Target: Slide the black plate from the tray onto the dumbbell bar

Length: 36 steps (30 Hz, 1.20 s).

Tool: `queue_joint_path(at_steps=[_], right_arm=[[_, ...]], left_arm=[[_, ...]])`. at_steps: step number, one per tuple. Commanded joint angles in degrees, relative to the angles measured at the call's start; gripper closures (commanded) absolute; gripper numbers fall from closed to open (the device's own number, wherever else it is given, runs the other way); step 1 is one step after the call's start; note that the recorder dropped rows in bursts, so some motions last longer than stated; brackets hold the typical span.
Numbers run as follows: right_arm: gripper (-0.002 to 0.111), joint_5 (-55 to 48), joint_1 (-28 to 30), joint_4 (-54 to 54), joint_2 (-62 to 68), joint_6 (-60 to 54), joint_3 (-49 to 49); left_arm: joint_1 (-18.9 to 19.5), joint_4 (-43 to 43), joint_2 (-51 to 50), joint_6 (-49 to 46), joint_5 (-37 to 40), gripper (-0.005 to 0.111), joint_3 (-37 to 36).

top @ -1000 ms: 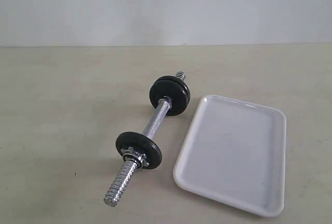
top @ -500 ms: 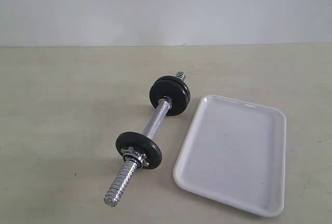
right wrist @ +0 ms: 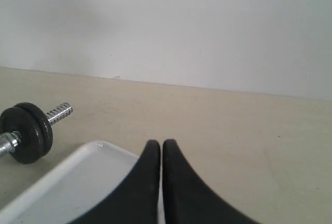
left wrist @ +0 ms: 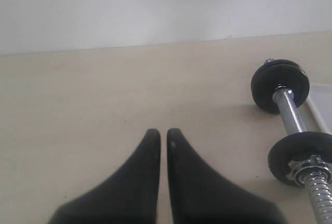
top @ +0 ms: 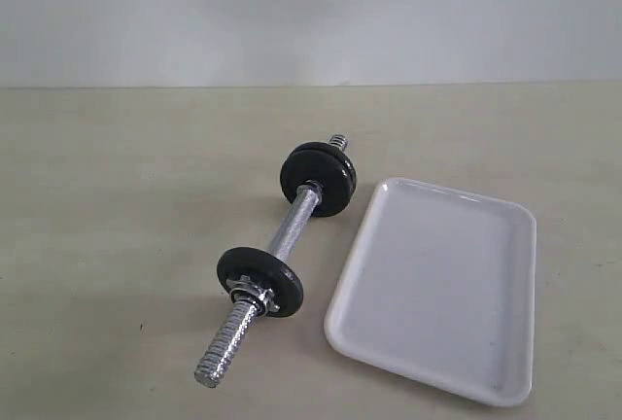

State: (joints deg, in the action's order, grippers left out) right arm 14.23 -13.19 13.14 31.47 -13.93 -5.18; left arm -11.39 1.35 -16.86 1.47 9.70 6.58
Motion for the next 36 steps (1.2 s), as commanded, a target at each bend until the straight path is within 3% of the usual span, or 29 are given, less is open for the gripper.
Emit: queue_joint_path(at_steps=[1, 7, 12, 15, 36], right_arm=[[0.109, 5.23, 0.21, 0.49, -0.27, -0.58, 1.98], [0.109, 12.79, 0.21, 5.9, -0.27, -1.63, 5.18], [0.109, 10.29, 0.09, 6.52, -0.27, -3.06, 5.18], [0.109, 9.08, 0.09, 6.52, -0.27, -3.06, 5.18], [0.109, 3.85, 0.09, 7.69, -0.27, -4.64, 5.18]], left_arm=[[0.19, 0.31, 0.46, -0.81, -2.83, 0.102, -1.02], [0.19, 0.31, 0.46, -0.98, -6.6, 0.102, -4.11], [0.19, 0.31, 0.46, -0.83, -10.76, 0.102, -6.58], [0.19, 0.92, 0.46, -0.6, -7.07, 0.102, -6.58], [0.19, 0.67, 0.46, -1.06, -6.21, 0.102, -6.58]])
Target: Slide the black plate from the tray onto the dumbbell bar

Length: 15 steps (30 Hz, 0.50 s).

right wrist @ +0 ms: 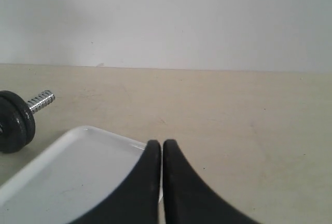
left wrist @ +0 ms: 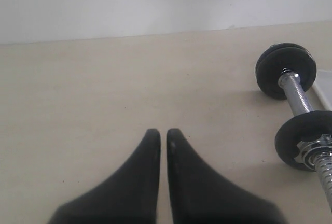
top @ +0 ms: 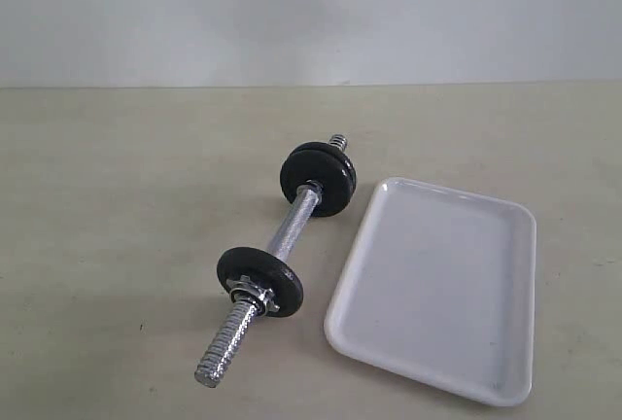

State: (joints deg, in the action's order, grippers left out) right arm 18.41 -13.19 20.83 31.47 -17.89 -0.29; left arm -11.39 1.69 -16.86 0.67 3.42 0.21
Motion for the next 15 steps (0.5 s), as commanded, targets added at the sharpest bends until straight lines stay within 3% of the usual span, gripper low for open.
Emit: queue_joint_path(at_steps=[1, 15], right_arm=[[0.109, -0.32, 0.09, 0.01, -0.27, -0.68, 0.29], [0.109, -0.31, 0.09, -0.22, -0.27, 4.11, 0.29]], left_arm=[[0.19, 0.34, 0.46, -0.26, 0.07, 0.102, -0.21], [0.19, 0.34, 0.46, -0.26, 0.07, 0.102, -0.21]])
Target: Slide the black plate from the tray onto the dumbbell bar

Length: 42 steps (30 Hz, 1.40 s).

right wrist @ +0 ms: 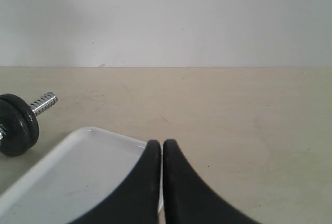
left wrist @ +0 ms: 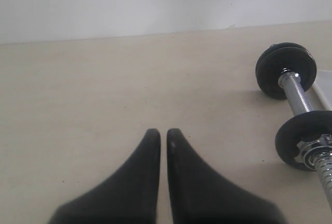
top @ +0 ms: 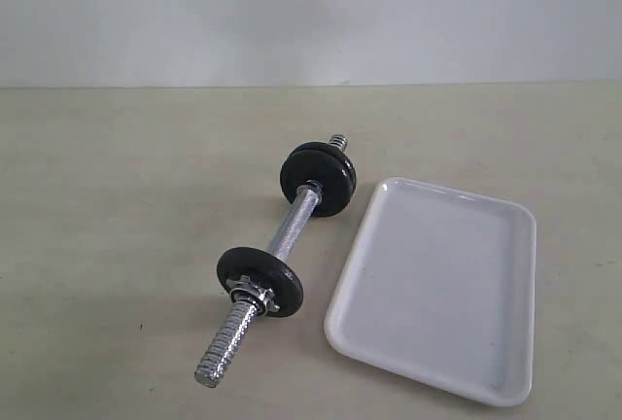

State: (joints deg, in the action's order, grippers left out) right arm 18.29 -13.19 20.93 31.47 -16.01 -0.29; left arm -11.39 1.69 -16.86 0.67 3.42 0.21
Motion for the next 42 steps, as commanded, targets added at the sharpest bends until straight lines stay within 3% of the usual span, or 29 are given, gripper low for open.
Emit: queue_joint_path(at_steps=[1, 17, 28, 36, 42], right_arm=[[0.109, -0.19, 0.09, -0.33, -0.27, 2.22, 0.29], [0.109, -0.19, 0.55, -0.46, -1.46, 2.2, 0.29], [0.109, -0.36, 13.09, 4.24, -20.26, -2.18, 0.29], [0.109, -23.8, 16.77, 5.28, -31.47, -11.1, 0.29], [0.109, -27.83, 16.65, 4.79, -31.47, -13.08, 0.29]], left_arm=[[0.19, 0.34, 0.46, -0.26, 0.07, 0.102, -0.21], [0.19, 0.34, 0.46, -0.26, -0.21, 0.102, -0.21], [0.19, 0.34, 0.46, -0.26, -0.21, 0.102, -0.21], [0.19, 0.34, 0.46, -0.26, -0.21, 0.102, -0.21], [0.19, 0.34, 0.46, -0.26, -0.34, 0.102, -0.21]])
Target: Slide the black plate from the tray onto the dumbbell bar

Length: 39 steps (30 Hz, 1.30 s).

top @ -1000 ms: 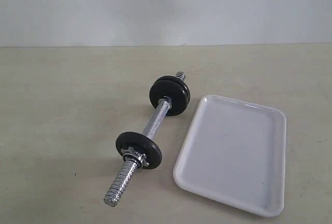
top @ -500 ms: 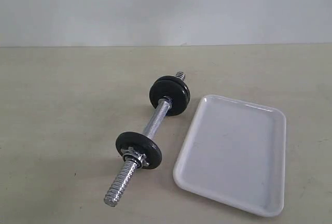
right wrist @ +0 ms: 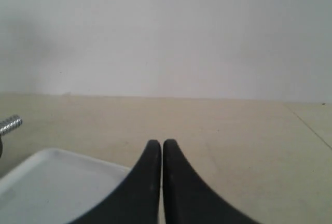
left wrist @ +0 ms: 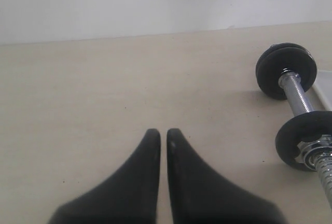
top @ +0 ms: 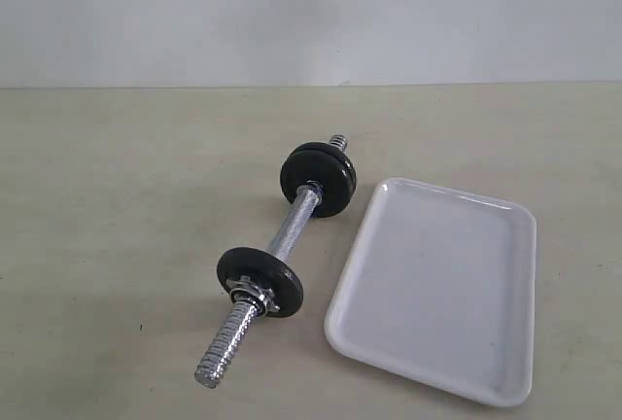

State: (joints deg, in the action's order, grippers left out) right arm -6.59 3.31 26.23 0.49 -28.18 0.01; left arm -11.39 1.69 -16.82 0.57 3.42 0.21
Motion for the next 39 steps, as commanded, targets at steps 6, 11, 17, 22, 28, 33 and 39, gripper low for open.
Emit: queue_joint_path(at_steps=[6, 11, 17, 22, 28, 33, 39], right_arm=[[0.109, -9.62, 0.15, -0.81, -0.49, 2.77, -0.01], [0.109, -7.08, 0.15, -0.81, -0.49, 3.81, -0.01], [0.109, -8.0, 0.15, -0.81, -0.49, 5.67, -0.01], [0.109, -11.58, 0.15, -4.33, -0.49, 6.5, -0.01], [0.109, -12.58, 0.15, -20.67, -0.49, 24.02, -0.01], [0.109, -12.55, 0.15, -20.81, -0.49, 24.15, -0.01], [0.109, -12.55, 0.15, -24.33, -0.49, 26.6, -0.01]], left_arm=[[0.19, 0.34, 0.42, -0.16, -0.34, 0.102, -0.21], [0.19, 0.34, 0.42, -0.16, -0.34, 0.102, -0.21], [0.19, 0.34, 0.42, -0.16, -0.34, 0.102, -0.21], [0.19, 0.34, 0.42, -0.16, -0.34, 0.102, -0.21], [0.19, 0.34, 0.42, -0.16, -0.34, 0.102, -0.21], [0.19, 0.34, 0.42, -0.16, -0.34, 0.102, -0.21], [0.19, 0.34, 0.42, -0.16, -0.34, 0.102, -0.21]])
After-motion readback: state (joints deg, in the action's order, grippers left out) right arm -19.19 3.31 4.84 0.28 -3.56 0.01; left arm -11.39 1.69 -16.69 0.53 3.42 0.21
